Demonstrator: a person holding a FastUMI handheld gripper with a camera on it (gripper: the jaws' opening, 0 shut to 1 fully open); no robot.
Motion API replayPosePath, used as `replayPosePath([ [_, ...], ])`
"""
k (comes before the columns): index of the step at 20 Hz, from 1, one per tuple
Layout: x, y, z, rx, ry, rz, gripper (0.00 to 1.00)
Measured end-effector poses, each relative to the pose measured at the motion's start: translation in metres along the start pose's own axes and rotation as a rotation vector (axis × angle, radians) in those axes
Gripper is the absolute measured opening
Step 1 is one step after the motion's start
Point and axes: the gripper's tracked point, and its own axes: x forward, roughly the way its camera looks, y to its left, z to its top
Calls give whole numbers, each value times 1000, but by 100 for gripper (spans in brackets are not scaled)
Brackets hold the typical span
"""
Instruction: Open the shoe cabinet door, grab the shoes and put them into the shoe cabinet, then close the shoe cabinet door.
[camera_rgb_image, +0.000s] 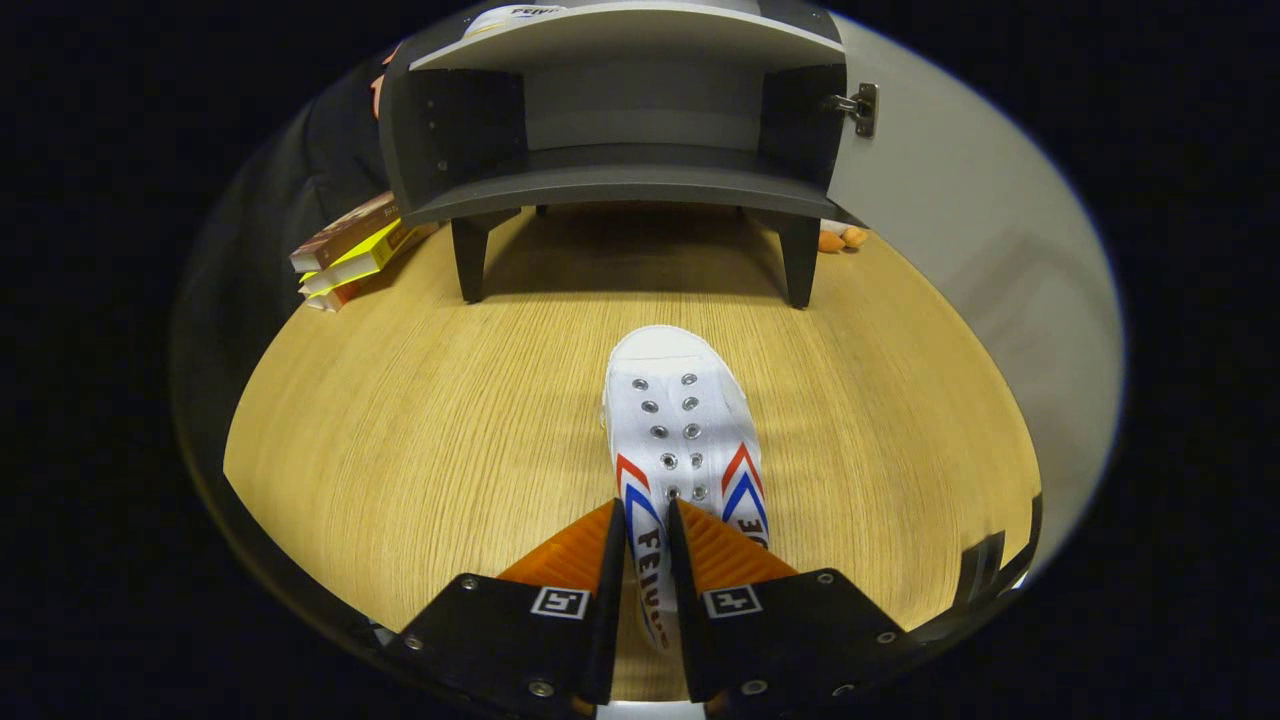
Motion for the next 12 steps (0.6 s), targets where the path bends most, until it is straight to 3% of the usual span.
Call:
replayPosePath([
  [4,2,2,0,7,5,24,17],
  [7,2,4,-1,8,-2,34,3],
  [12,-4,3,15,29,-53,24,0],
])
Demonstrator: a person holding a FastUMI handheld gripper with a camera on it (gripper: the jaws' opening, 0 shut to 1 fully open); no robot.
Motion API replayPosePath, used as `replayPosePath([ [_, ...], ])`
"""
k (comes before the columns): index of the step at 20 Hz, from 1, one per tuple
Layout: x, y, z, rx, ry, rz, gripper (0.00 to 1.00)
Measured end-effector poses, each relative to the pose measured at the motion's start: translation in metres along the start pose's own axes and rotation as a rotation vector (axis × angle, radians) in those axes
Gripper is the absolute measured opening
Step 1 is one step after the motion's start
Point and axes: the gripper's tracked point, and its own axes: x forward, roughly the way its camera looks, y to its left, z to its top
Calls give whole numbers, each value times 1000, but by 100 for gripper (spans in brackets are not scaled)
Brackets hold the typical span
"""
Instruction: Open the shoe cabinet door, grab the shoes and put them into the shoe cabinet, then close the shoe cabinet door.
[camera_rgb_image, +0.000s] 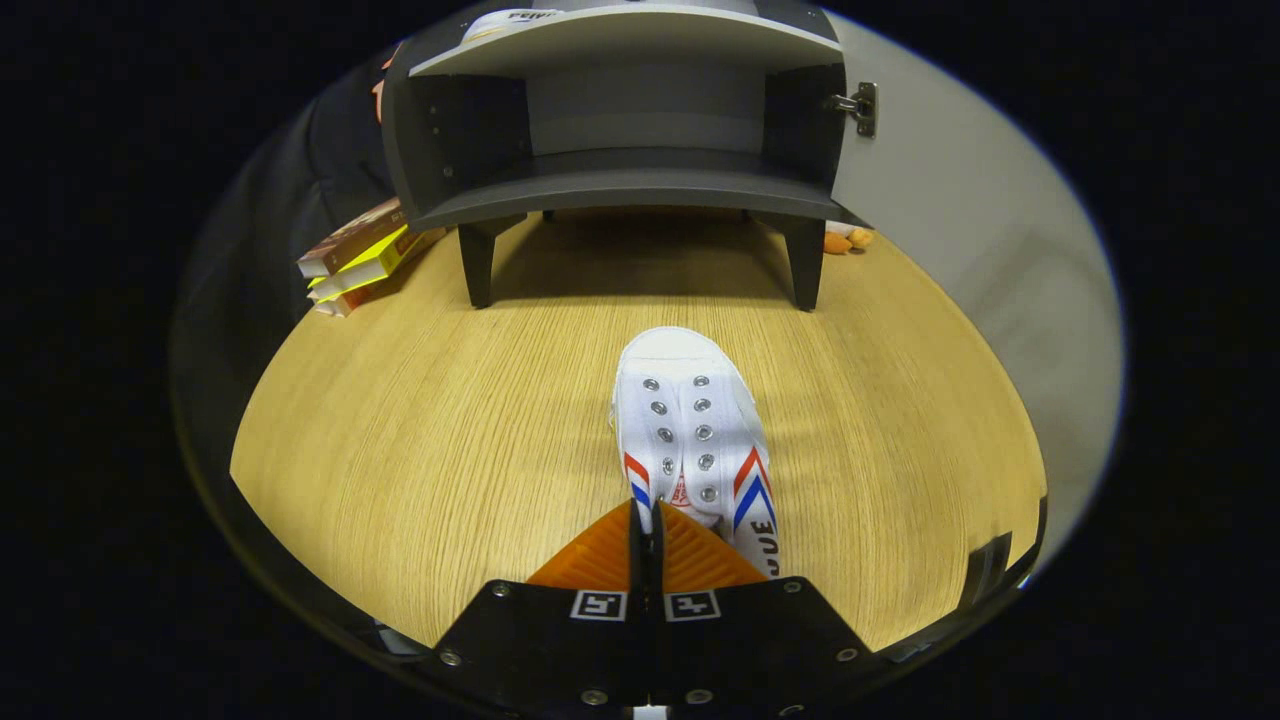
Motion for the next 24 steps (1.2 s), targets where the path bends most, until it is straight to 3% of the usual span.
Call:
replayPosePath([
  [11,-38,-1,53,62,-80,-15,0],
  [24,-152,14,141,123,-199,-69,0],
])
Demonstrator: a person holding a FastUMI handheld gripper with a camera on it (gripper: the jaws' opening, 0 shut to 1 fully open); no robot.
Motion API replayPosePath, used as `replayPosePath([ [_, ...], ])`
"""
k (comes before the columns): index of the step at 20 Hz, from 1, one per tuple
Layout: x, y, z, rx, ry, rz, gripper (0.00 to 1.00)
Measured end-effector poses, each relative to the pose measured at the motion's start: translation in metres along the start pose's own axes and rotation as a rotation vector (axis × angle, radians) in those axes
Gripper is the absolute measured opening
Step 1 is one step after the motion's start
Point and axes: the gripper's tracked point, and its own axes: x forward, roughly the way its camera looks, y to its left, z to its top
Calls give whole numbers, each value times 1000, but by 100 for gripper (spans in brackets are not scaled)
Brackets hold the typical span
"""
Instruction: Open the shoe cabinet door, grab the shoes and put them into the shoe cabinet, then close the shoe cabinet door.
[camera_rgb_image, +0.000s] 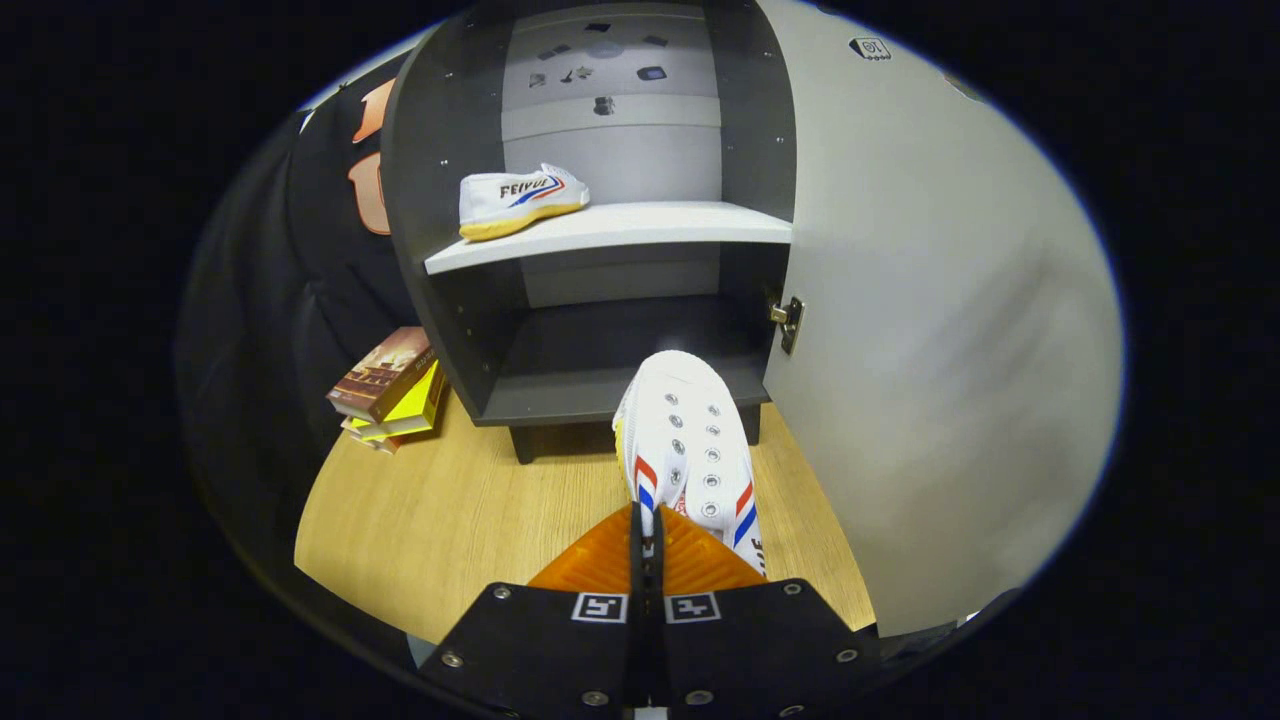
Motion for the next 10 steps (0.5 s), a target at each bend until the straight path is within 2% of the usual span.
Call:
replayPosePath([
  [10,-37,13,110,-89,-145,-25,0],
])
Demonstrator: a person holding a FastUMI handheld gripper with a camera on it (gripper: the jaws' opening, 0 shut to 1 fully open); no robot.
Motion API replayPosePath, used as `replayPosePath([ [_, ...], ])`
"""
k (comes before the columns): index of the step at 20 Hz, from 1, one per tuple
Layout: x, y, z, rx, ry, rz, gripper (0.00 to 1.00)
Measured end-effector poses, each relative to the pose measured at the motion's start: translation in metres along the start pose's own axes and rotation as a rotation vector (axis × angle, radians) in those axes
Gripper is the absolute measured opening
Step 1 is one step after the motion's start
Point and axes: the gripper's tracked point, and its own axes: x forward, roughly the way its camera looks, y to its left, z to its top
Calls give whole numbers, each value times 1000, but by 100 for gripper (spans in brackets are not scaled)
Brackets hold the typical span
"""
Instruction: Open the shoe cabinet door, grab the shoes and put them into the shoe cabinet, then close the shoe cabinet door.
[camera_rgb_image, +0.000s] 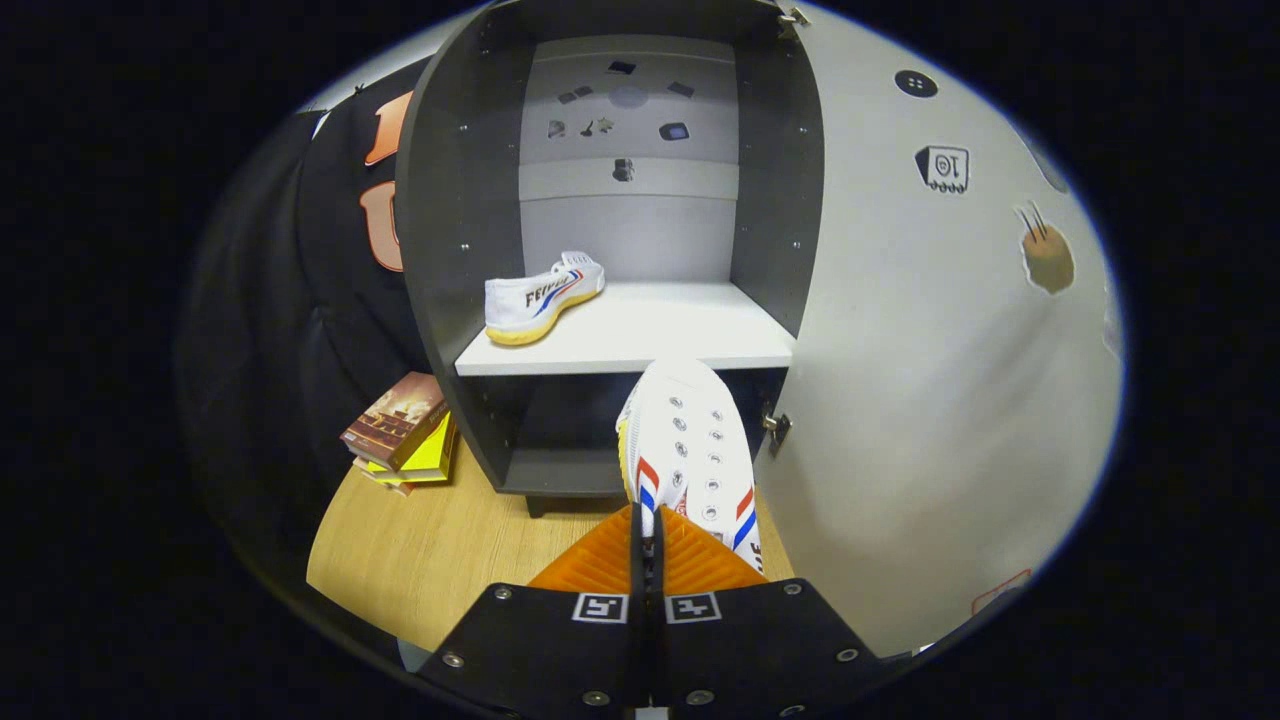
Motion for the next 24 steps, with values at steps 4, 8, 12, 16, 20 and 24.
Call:
replayPosePath([
  [4,1,3,58,-28,-88,-4,0],
  [8,19,5,105,-50,-139,-17,0],
  [12,49,6,143,-56,-164,-29,0],
  [16,93,0,170,-77,-159,-59,0],
  [20,139,-10,183,-79,-134,-94,0],
  [24,175,-14,178,-118,-78,-125,0],
])
